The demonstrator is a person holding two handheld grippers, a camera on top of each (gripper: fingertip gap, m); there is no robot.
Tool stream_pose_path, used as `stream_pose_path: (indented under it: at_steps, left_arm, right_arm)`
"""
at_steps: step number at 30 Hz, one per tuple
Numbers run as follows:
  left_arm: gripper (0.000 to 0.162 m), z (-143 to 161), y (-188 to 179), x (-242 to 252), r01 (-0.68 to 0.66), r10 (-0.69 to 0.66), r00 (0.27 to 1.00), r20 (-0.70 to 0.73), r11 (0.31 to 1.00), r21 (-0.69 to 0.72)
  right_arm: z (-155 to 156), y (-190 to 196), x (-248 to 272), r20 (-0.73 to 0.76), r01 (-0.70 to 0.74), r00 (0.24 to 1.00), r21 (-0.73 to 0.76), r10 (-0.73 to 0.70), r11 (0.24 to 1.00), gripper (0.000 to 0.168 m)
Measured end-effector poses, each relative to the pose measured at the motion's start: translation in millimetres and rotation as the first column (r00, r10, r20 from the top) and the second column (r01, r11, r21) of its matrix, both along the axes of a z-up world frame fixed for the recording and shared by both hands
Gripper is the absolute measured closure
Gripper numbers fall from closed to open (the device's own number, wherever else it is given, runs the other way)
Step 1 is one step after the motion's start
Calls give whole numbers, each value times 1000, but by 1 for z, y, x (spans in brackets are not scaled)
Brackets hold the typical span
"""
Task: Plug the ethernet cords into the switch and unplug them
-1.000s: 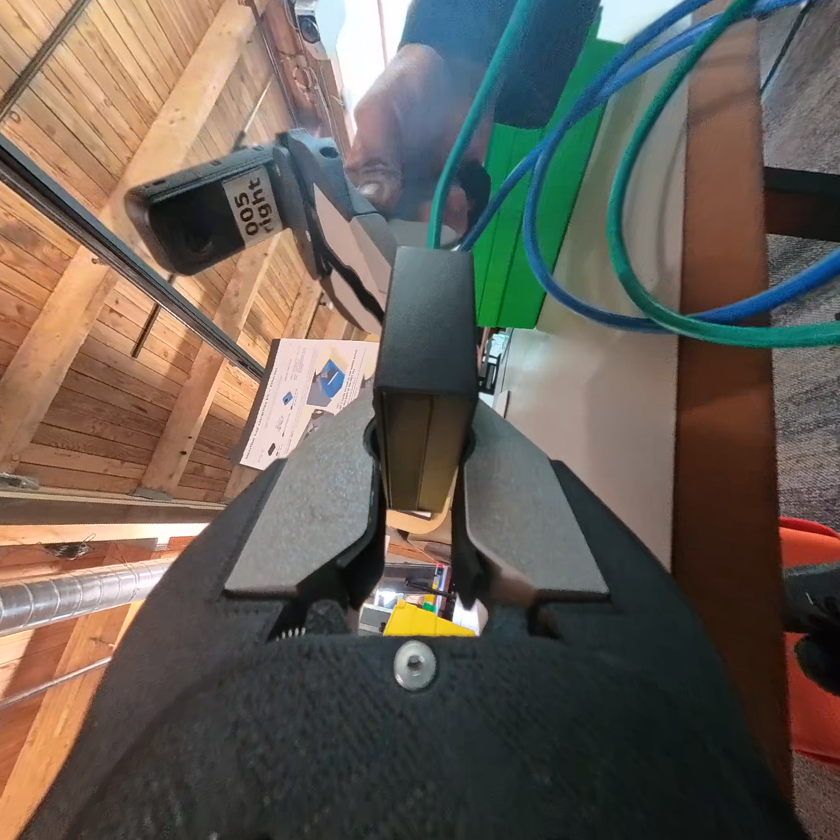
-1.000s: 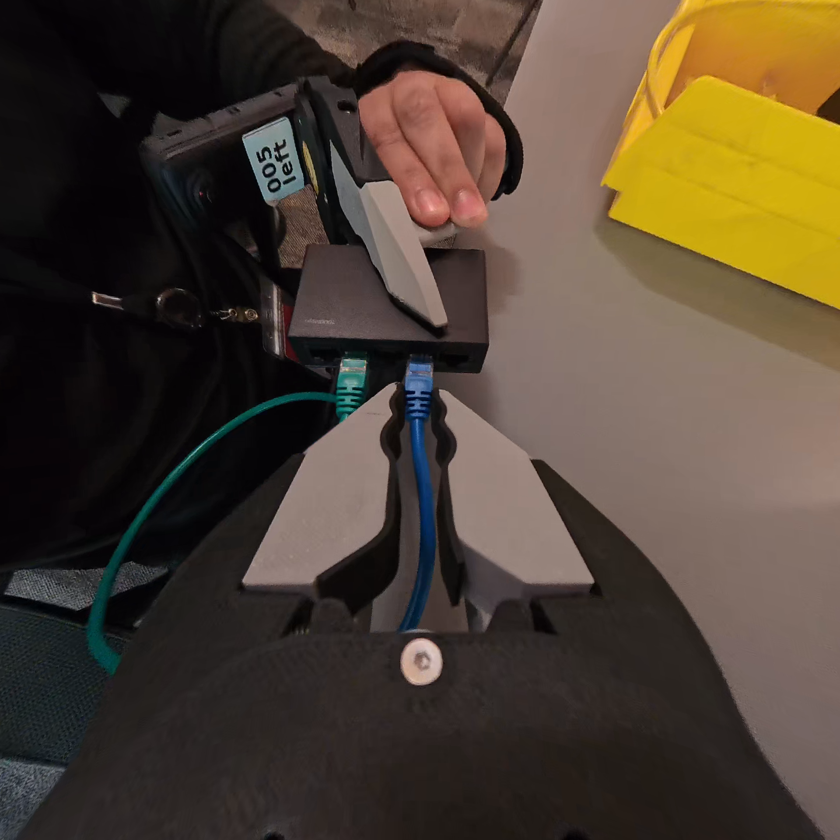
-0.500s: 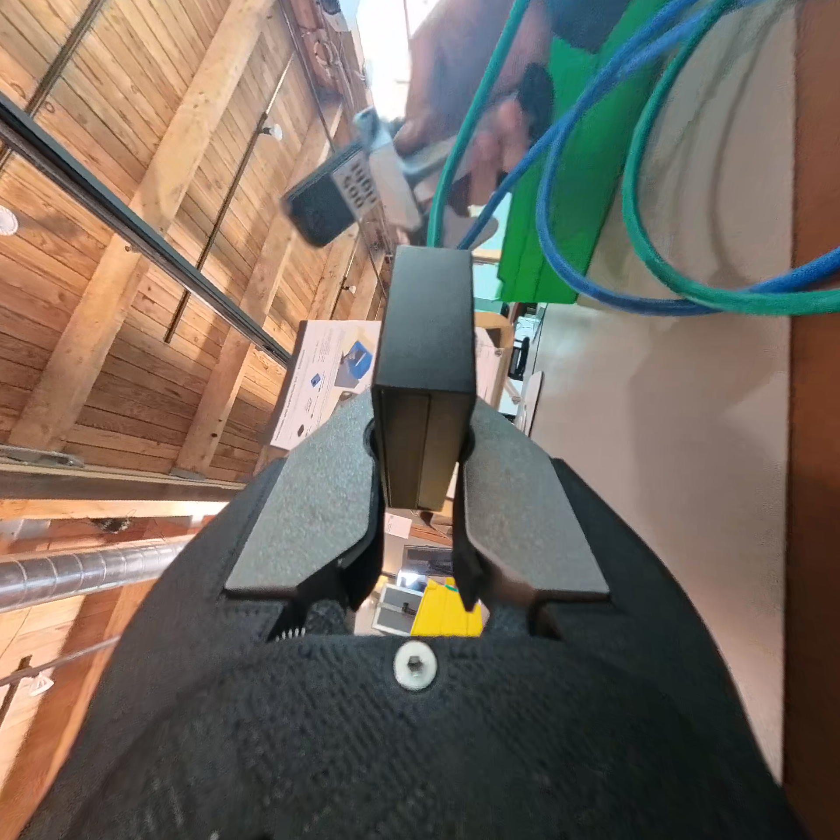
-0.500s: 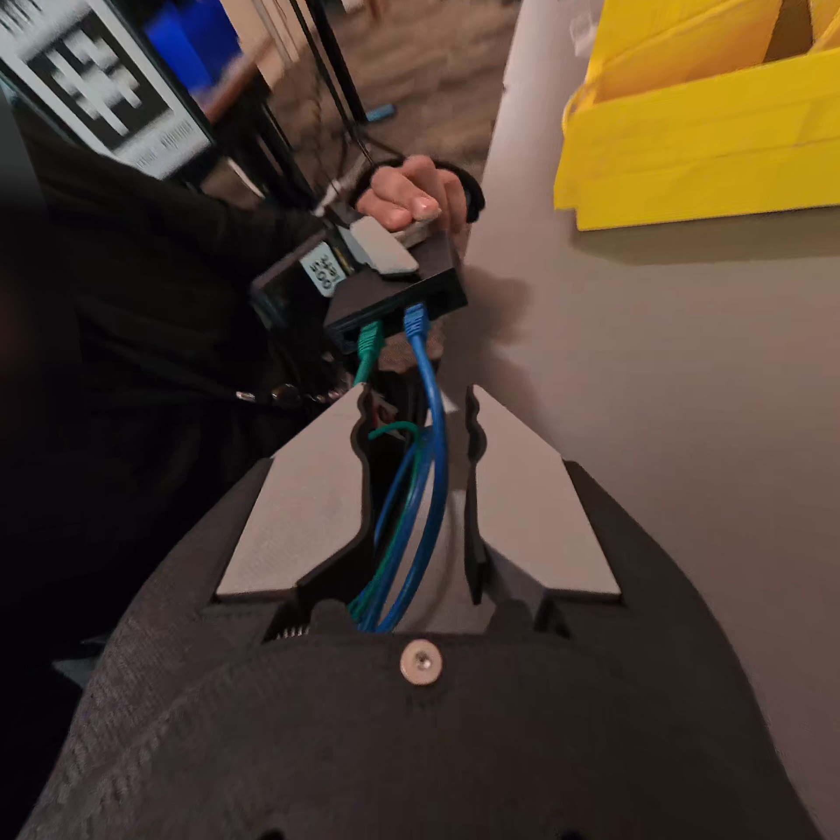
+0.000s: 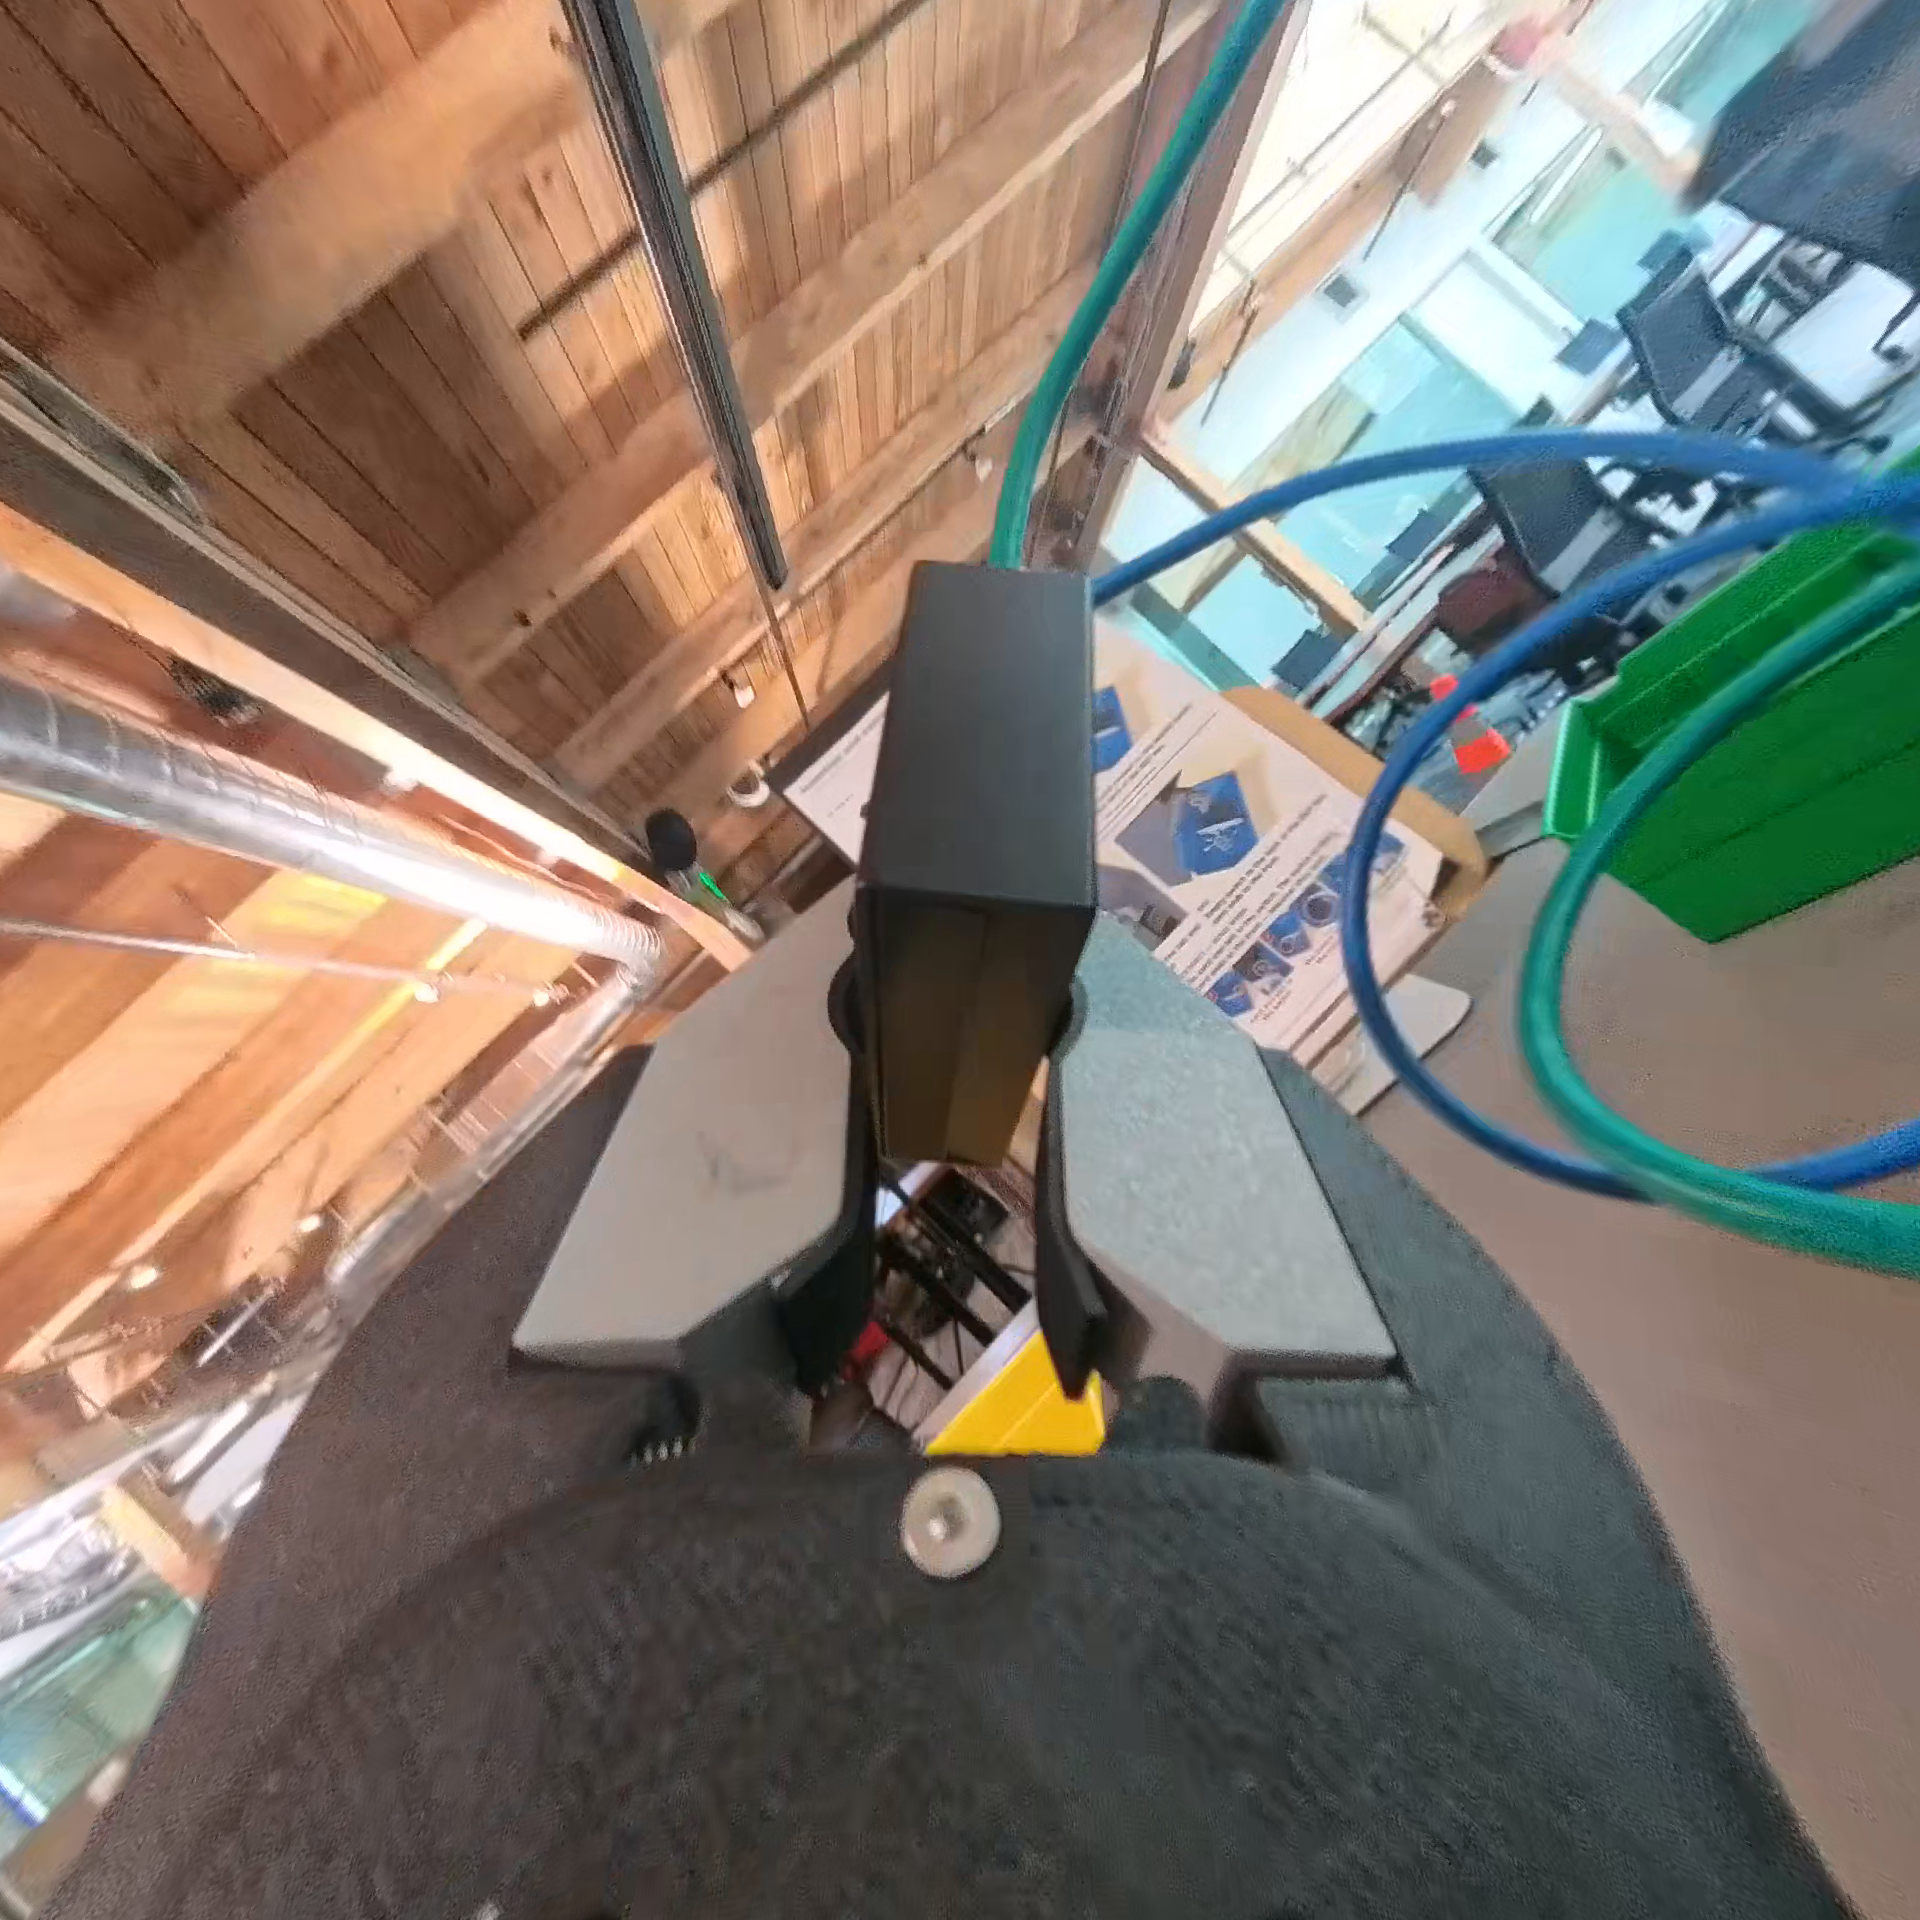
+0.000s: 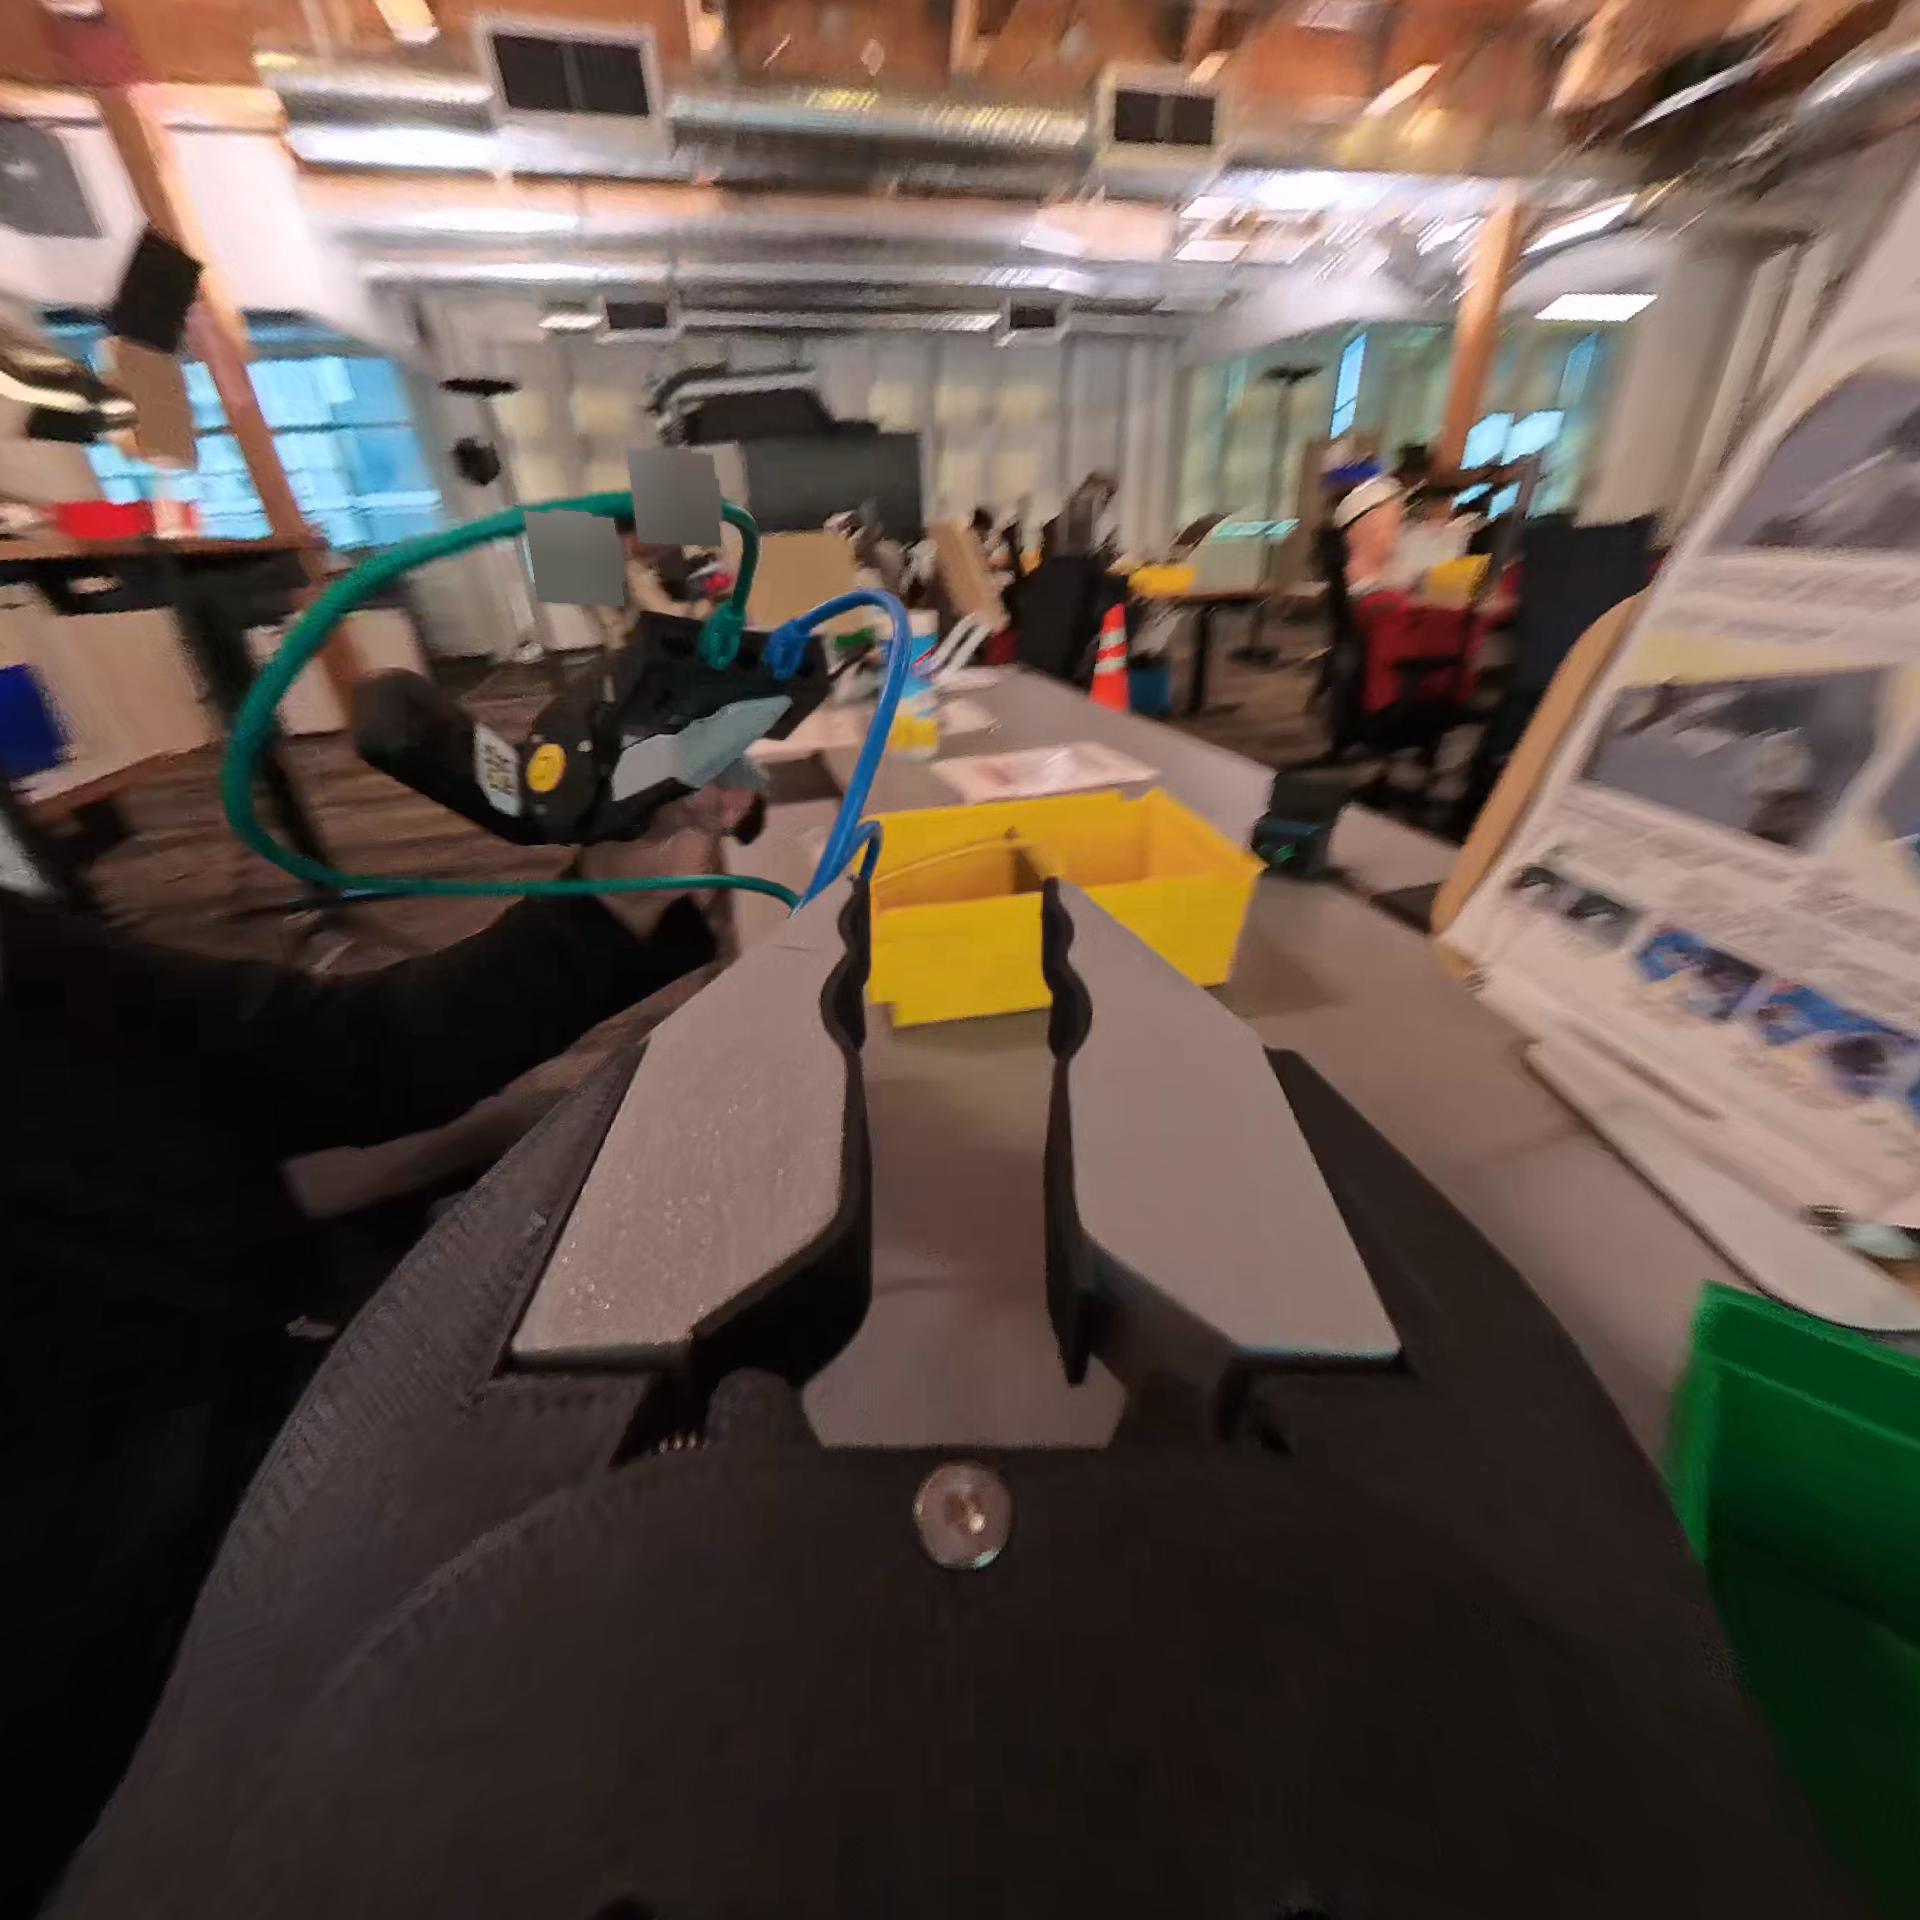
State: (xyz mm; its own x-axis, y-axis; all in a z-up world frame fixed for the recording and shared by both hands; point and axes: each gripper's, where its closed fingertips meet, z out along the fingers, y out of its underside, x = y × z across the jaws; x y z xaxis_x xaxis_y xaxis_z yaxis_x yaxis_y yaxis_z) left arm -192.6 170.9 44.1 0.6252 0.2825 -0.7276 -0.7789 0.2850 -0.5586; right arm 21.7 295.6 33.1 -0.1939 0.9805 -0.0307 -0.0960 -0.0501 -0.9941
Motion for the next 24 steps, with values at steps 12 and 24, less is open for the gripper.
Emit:
stream_pose_path:
  at_steps: [12,24]
  left_arm:
    - [134,-38,113,-50,-197,220,967,127,964,-177]
    - [135,-173,151,-17,-173,173,984,-51,823,-541]
  right_arm:
    - [-36,32,4,125,232,966,-18,-228,973,130]
    - [-67,27,-9,260,171,951,6,-167,985,127]
